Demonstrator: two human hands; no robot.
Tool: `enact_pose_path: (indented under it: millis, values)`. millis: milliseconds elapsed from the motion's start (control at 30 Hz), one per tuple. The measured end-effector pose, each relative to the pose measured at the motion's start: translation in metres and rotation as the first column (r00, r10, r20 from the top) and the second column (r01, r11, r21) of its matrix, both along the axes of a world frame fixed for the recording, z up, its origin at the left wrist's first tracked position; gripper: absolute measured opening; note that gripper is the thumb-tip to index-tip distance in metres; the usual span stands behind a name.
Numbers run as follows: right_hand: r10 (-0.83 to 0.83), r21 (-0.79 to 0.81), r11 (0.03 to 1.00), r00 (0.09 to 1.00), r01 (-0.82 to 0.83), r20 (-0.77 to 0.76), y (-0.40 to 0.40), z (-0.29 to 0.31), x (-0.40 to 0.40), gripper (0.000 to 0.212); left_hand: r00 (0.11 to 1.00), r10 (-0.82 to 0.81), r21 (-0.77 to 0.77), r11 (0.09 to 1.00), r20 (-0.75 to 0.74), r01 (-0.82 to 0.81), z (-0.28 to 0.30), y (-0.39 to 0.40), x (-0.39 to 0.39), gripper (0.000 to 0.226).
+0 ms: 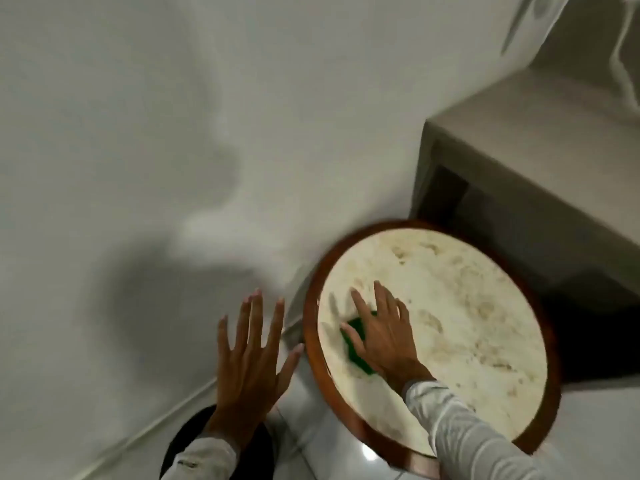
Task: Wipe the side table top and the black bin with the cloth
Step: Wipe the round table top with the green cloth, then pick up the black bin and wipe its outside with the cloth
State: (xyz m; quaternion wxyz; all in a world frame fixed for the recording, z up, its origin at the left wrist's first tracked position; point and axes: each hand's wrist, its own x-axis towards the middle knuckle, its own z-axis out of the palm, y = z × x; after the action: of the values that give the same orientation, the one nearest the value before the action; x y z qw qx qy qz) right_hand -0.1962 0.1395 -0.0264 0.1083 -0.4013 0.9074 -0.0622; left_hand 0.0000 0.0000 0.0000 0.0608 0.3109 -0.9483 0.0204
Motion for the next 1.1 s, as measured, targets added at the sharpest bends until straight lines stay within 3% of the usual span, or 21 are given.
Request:
enact_pose_path:
  millis: [33, 133, 267, 400, 500, 600, 700, 800, 900, 967, 1100]
  values:
    - [0.008, 0.075, 0.997, 1.000, -0.010, 0.029, 0.001, -0.033, -0.001, 0.073, 0.998, -0.006, 0.031, 1.000, 0.065, 0.004, -0.038, 0.001, 0.003, 0.076]
    - [-0.075, 0.095, 0.993, 0.997, 0.073, 0.014, 0.007, -0.098, 0.001, 0.070, 0.979, -0.025, -0.002, 1.000, 0.203, 0.026, -0.120, -0.001, 0.023, 0.075]
    - [-0.180, -0.118, 0.978, 0.982, 0.173, -0.049, 0.010, -0.157, 0.011, 0.070, 0.948, -0.045, 0.064, 0.998, 0.316, 0.026, -0.217, -0.001, 0.056, 0.075]
    - [-0.257, -0.282, 0.916, 0.957, 0.286, 0.136, 0.000, -0.162, 0.008, 0.063, 0.915, -0.044, 0.205, 0.978, 0.401, -0.043, -0.276, -0.007, 0.088, 0.081]
    - [-0.222, -0.480, 0.831, 0.959, 0.281, 0.178, -0.009, -0.139, 0.031, 0.058, 0.912, -0.037, 0.246, 0.967, 0.409, -0.071, -0.301, -0.022, 0.103, 0.081]
    - [-0.065, -0.683, 0.717, 0.988, 0.143, 0.139, -0.024, -0.126, 0.098, 0.055, 0.891, -0.039, 0.324, 0.938, 0.452, -0.124, -0.329, -0.044, 0.114, 0.077]
    - [0.074, -0.738, 0.663, 0.969, 0.128, 0.234, -0.032, -0.150, 0.185, 0.053, 0.836, -0.022, 0.427, 0.867, 0.548, -0.257, -0.366, -0.066, 0.118, 0.056]
    - [-0.008, -0.602, 0.694, 0.840, 0.396, 0.543, -0.034, -0.198, 0.240, 0.054, 0.878, -0.041, 0.461, 0.862, 0.478, -0.210, -0.381, -0.077, 0.119, 0.050]
    - [-0.173, -0.347, 0.555, 0.512, 0.756, 0.841, -0.033, -0.251, 0.267, 0.045, 0.936, 0.034, 0.491, 0.845, 0.350, -0.215, -0.375, -0.078, 0.138, 0.046]
    - [-0.214, -0.205, 0.516, 0.358, 0.831, 0.909, -0.032, -0.281, 0.276, 0.039, 0.963, 0.125, 0.489, 0.842, 0.237, -0.229, -0.370, -0.080, 0.174, 0.040]
    - [-0.144, -0.155, 0.684, 0.341, 0.712, 0.929, -0.039, -0.312, 0.299, 0.029, 0.957, 0.291, 0.496, 0.831, -0.002, -0.252, -0.350, -0.079, 0.280, 0.042]
